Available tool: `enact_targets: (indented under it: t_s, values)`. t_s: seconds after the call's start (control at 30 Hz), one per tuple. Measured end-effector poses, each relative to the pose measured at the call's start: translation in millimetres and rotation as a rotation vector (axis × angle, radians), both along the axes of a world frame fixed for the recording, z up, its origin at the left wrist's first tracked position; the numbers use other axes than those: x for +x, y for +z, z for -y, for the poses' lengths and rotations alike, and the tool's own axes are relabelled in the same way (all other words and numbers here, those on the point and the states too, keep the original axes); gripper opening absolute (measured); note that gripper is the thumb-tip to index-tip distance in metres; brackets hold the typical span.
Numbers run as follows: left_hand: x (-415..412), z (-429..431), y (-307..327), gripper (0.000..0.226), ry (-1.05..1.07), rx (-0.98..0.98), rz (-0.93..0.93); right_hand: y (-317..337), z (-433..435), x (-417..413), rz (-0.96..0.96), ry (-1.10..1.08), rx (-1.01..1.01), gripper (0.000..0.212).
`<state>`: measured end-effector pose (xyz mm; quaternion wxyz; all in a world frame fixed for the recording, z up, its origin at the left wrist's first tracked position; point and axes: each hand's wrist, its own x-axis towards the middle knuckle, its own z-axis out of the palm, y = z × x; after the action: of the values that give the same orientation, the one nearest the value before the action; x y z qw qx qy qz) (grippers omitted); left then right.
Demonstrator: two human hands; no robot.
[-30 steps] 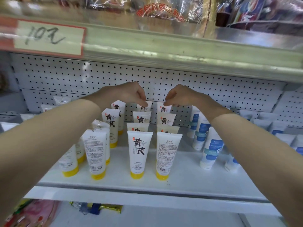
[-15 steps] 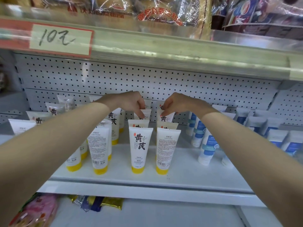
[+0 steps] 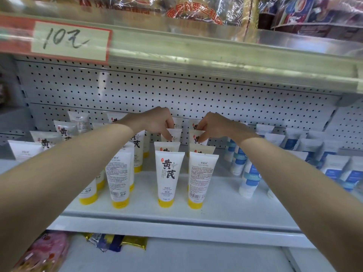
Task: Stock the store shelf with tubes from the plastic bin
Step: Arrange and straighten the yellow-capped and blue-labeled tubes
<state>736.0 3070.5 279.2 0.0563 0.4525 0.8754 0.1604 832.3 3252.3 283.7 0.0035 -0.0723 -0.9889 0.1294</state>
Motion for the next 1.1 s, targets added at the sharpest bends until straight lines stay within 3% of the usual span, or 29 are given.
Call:
enact_targets:
  t_s: [0.3,0.83,1.1]
  values:
    - [-1.0,-5.1,-0.6,0.021,0.008,0.053,-0.035,-1.4,-3.6,-4.2,-0.053,-0.015,-0.015,0.041]
    - [-7.0,-13.1,-1.8,0.026,0.029,0.072,-0.035,-5.0,-8.1,-11.9,-0.073,-0.009,-0.053,0.032]
    - [-8.7,-13.2,-1.5,0.025,0.033,0.073,-0.010,-5.4,-9.5,-13.5,-0.071,-0.022,-0.076,0.041]
